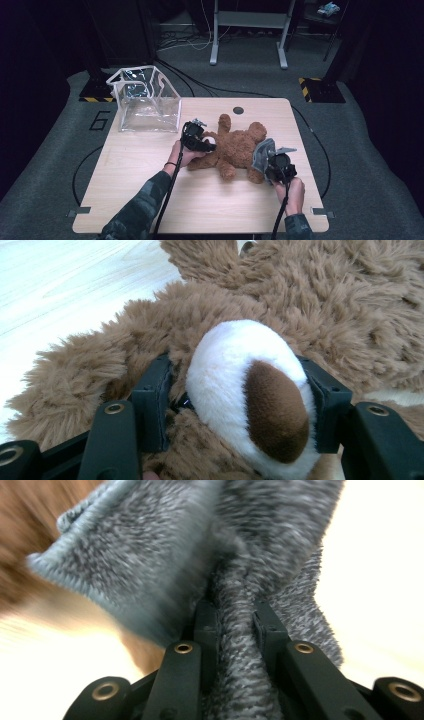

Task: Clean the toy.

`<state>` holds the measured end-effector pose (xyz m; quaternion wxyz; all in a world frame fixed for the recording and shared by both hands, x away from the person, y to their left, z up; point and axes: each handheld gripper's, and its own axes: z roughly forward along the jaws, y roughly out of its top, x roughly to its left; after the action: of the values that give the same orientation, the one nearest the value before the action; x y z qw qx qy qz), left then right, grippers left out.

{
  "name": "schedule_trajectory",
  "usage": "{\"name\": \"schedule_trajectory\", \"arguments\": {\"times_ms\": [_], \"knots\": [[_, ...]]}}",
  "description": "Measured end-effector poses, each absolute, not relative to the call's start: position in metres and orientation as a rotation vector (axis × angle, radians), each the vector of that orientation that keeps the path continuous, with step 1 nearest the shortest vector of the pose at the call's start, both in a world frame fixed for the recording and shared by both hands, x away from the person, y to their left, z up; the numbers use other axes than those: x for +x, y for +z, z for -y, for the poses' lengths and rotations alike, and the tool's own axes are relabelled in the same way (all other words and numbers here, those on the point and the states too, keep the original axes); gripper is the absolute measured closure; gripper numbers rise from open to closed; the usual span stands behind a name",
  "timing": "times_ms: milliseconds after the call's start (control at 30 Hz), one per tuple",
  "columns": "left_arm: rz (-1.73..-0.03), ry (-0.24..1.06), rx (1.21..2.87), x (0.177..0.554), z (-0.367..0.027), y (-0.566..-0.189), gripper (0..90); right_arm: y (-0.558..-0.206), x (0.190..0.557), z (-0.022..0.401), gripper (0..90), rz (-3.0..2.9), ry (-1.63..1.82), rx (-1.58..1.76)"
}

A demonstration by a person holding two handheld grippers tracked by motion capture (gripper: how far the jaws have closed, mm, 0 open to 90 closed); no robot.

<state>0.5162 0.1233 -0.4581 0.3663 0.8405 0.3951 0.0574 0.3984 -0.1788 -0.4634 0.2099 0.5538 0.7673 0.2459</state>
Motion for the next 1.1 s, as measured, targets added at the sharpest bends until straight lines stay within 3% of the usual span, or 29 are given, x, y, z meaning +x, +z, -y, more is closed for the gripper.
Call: {"name": "schedule_trajectory", "arguments": {"times_ms": [167, 467, 800, 967, 1100], "knots": [[-1.019, 0.138, 2.156, 0.517, -0.124, -0.458, 40.9, -0.486, 0.392, 0.191, 76.8, -2.155, 0.576, 1.607], [-1.046, 0.147, 2.153, 0.519, -0.121, -0.458, 41.0, -0.413, 0.377, 0.172, 76.5, -2.037, 0.726, 1.449], [-1.049, 0.144, 2.154, 0.52, -0.121, -0.458, 41.0, -0.379, 0.379, 0.147, 76.3, -1.988, 0.763, 1.334], [-1.04, 0.142, 2.162, 0.519, -0.121, -0.457, 40.9, -0.379, 0.377, 0.145, 76.2, -2.01, 0.783, 1.333], [-1.048, 0.141, 2.151, 0.52, -0.121, -0.458, 40.9, -0.4, 0.392, 0.131, 75.8, -2.123, 0.803, 1.334]]}}
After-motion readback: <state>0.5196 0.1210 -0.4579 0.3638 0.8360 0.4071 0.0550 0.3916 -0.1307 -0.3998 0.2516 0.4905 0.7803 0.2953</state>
